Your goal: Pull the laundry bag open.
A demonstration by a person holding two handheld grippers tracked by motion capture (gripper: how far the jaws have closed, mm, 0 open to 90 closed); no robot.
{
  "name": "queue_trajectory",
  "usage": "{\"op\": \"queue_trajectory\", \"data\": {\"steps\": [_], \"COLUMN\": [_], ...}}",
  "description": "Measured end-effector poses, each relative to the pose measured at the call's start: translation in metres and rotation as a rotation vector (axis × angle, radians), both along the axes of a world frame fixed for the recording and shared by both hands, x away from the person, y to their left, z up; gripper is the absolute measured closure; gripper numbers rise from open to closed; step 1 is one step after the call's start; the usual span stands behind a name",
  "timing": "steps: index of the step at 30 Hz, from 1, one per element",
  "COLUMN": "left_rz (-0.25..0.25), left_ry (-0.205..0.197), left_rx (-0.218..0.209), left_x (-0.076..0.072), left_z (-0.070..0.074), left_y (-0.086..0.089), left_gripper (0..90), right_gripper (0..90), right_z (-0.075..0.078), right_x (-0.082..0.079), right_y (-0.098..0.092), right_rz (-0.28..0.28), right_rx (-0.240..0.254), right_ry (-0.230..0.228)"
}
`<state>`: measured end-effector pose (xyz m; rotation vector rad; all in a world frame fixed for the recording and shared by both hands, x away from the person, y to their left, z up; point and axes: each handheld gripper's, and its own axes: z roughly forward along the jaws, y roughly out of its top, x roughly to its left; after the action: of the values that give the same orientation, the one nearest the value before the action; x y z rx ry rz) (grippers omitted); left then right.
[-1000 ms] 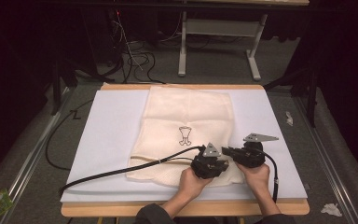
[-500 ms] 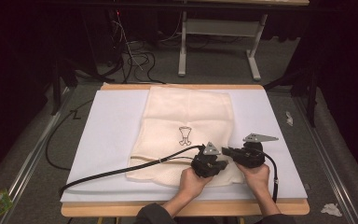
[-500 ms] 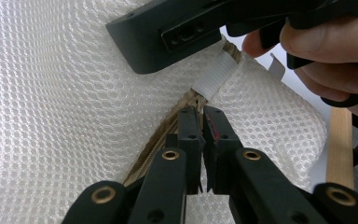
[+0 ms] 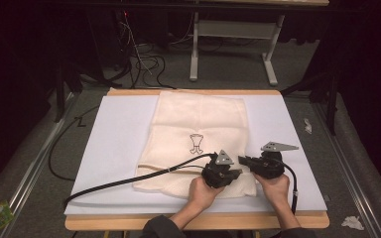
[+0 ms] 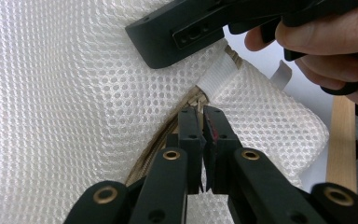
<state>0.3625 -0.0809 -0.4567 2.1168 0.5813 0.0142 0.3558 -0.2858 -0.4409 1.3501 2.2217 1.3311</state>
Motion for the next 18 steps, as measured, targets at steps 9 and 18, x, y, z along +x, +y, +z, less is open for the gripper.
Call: {"op": "queue_trajectory", "data": {"steps": [9, 18], "left_rz": [0.000, -0.001], "left_ry": [-0.021, -0.045], "left_rx": [0.025, 0.046], "left_x": [-0.0005, -0.0013], "left_z": [0.0022, 0.0041], "left_y": [0.0035, 0.0070], "left_gripper": [87.1, 87.1], "right_gripper": [88.0, 88.0], "right_z": [-0.0012, -0.0024], "right_x": [-0.0014, -0.0020], "right_y": [-0.0063, -0.0091], "right_rz": [-0.005, -0.007], "right_rx": [0.000, 0.000], "right_ry": [0.006, 0.009]}}
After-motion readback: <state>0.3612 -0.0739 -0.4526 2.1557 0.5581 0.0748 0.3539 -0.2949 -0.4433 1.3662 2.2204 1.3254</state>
